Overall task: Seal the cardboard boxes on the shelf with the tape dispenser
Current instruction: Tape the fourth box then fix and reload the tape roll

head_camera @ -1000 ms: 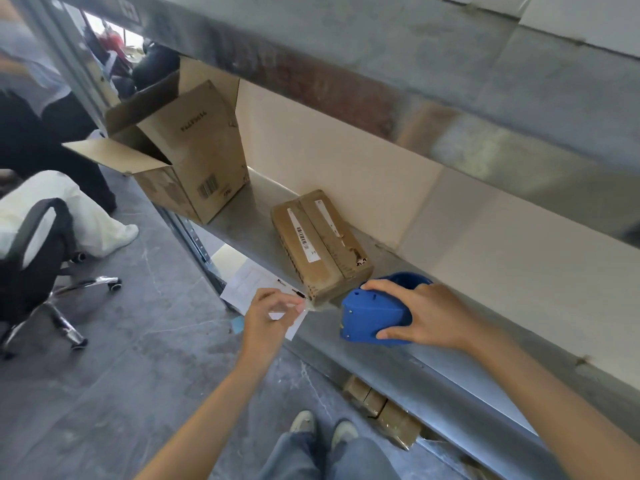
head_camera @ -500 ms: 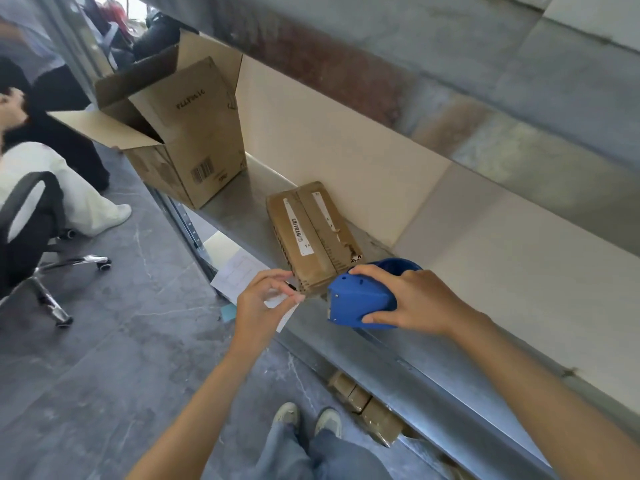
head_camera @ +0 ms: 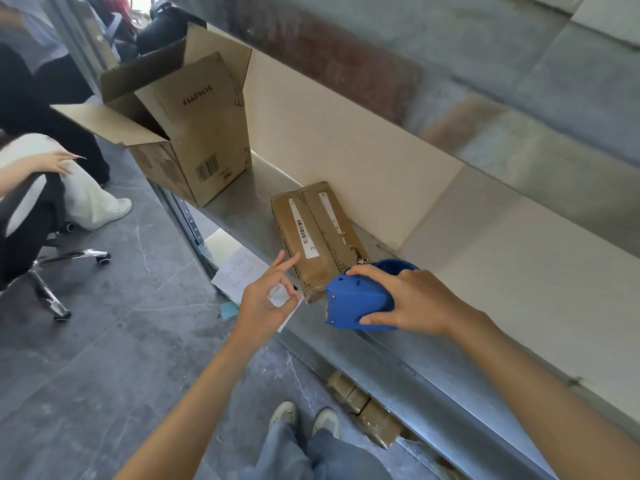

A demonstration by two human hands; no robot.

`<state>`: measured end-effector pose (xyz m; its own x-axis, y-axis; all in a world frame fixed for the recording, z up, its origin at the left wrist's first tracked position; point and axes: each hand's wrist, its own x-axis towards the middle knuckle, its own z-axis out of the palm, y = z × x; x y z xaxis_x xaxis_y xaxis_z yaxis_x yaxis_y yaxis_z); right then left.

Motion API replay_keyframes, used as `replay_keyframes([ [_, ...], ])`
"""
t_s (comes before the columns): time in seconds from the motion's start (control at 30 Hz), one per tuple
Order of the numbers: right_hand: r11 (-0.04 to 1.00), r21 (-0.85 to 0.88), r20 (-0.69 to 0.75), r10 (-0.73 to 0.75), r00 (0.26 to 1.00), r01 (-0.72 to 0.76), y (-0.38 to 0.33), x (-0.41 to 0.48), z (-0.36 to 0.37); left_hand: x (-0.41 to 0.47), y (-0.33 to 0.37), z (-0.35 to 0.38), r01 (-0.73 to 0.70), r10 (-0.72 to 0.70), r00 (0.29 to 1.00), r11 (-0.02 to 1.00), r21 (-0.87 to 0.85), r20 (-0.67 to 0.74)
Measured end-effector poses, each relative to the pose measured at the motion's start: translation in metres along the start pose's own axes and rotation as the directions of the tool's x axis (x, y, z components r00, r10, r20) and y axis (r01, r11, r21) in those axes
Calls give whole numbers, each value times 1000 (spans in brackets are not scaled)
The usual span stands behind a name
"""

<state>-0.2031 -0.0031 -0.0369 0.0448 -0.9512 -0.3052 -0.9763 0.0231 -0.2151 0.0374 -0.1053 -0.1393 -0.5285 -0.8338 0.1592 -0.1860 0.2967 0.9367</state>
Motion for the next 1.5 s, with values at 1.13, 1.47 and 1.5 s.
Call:
replay_keyframes([
  [1.13, 992, 110, 15, 55, 998, -56, 9, -1, 5, 51, -24, 19, -405, 454, 891, 773, 488, 20],
  [1.47, 993, 110, 73, 31, 997, -39, 18, 3, 1, 36, -15, 19, -344, 219, 934, 770, 537, 283],
  [1.5, 997, 75, 58, 23, 998, -27, 18, 3, 0, 38, -15, 21, -341, 231, 937, 763, 549, 261],
])
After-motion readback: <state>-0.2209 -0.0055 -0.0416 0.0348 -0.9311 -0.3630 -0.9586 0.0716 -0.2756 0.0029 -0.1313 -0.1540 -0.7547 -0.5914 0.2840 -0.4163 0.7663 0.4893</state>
